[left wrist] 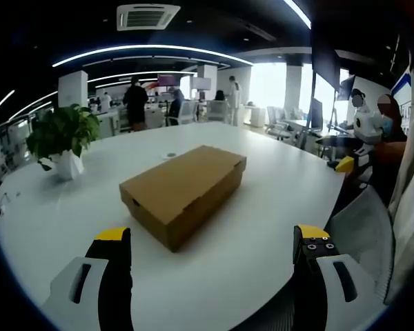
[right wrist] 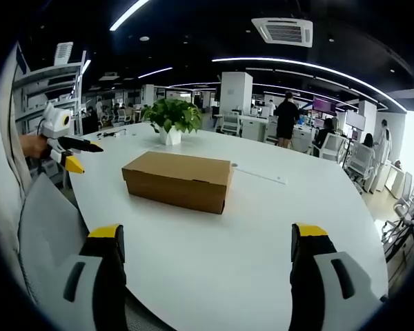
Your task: Operate the shoe box by opening the lid, removing the specified soft item, and placing it in the target area until the item is outside and the box remains undamaged.
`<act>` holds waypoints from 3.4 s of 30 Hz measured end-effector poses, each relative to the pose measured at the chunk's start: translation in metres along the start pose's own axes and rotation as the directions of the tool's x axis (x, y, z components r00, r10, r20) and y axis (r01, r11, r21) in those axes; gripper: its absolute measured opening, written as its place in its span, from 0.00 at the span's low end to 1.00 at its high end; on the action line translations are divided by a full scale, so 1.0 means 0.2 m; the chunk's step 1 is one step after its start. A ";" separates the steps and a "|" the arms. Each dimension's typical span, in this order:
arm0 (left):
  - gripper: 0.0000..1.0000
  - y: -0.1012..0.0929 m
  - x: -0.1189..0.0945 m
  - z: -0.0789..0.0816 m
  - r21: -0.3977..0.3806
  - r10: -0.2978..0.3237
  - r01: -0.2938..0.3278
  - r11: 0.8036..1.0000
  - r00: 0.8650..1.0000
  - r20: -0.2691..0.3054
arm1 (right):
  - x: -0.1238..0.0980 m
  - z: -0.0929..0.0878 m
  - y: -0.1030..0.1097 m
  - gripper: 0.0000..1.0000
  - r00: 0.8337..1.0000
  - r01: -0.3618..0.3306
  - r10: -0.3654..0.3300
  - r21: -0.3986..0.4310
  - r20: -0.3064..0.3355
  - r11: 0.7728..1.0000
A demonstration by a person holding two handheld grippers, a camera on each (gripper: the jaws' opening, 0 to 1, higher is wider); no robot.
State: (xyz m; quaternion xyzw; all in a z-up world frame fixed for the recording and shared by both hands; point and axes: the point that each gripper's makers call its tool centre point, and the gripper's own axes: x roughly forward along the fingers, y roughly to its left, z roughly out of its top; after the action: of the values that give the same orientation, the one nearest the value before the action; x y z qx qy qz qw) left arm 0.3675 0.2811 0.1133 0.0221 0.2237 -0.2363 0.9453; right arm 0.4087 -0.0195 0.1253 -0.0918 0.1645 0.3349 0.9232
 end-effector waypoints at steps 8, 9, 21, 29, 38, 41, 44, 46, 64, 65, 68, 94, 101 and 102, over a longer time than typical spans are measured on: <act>1.00 0.00 0.00 0.00 -0.003 0.000 0.000 1.000 1.000 0.003 | 0.00 0.01 0.00 0.96 1.000 -0.001 0.001 -0.002 0.001 1.000; 1.00 0.00 0.00 0.00 -0.004 0.000 0.000 1.000 1.000 0.003 | 0.00 0.01 0.00 0.96 1.000 0.000 0.000 -0.001 0.000 1.000; 1.00 0.01 0.01 0.01 -0.004 0.002 -0.002 1.000 1.000 0.005 | 0.02 0.02 0.00 0.96 1.000 -0.004 0.004 -0.001 0.003 1.000; 1.00 0.02 0.02 0.00 -0.005 0.002 -0.002 1.000 1.000 0.000 | 0.03 0.02 0.00 0.96 1.000 -0.012 0.012 0.001 -0.001 1.000; 1.00 0.04 0.06 0.02 -0.007 0.014 -0.014 1.000 1.000 -0.001 | 0.07 0.04 0.00 0.96 0.999 -0.035 0.035 -0.013 -0.002 0.999; 1.00 0.04 0.07 0.02 -0.013 0.020 -0.021 1.000 1.000 -0.004 | 0.09 0.05 0.00 0.96 0.999 -0.046 0.046 -0.017 0.000 0.999; 1.00 0.05 0.08 0.01 -0.014 0.028 -0.028 1.000 1.000 -0.007 | 0.11 0.06 0.01 0.96 0.998 -0.058 0.058 -0.025 -0.002 0.998; 1.00 0.06 0.09 0.01 -0.012 0.038 -0.038 0.999 0.999 -0.010 | 0.13 0.06 0.01 0.96 0.998 -0.068 0.068 -0.027 -0.003 0.997; 0.99 0.11 0.17 0.01 -0.048 0.081 -0.081 0.996 0.997 -0.009 | 0.27 0.06 -0.04 0.94 0.996 -0.087 0.087 -0.051 0.002 0.995; 0.99 0.11 0.18 0.01 -0.053 0.079 -0.079 0.995 0.997 -0.008 | 0.28 0.06 -0.04 0.94 0.996 -0.089 0.089 -0.053 0.000 0.995; 0.98 0.12 0.20 0.00 -0.051 0.084 -0.084 0.995 0.996 -0.016 | 0.31 0.06 -0.05 0.94 0.995 -0.097 0.097 -0.058 0.001 0.994; 0.94 0.20 0.31 -0.01 -0.074 0.146 -0.146 0.986 0.989 -0.011 | 0.54 0.00 -0.11 0.89 0.987 -0.160 0.158 -0.096 -0.024 0.982; 0.93 0.22 0.37 -0.04 -0.080 0.169 -0.170 0.982 0.985 -0.018 | 0.62 -0.01 -0.09 0.84 0.980 -0.199 0.198 -0.103 -0.025 0.974; 0.93 0.22 0.37 -0.04 -0.081 0.172 -0.173 0.982 0.985 -0.019 | 0.63 -0.01 -0.09 0.83 0.979 -0.205 0.203 -0.106 -0.027 0.973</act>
State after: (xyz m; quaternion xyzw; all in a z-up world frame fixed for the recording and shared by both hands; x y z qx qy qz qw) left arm 0.4424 0.2888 0.0704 0.0040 0.2358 -0.1441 0.9610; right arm 0.5105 0.0401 0.0777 -0.1269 0.1619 0.4355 0.8764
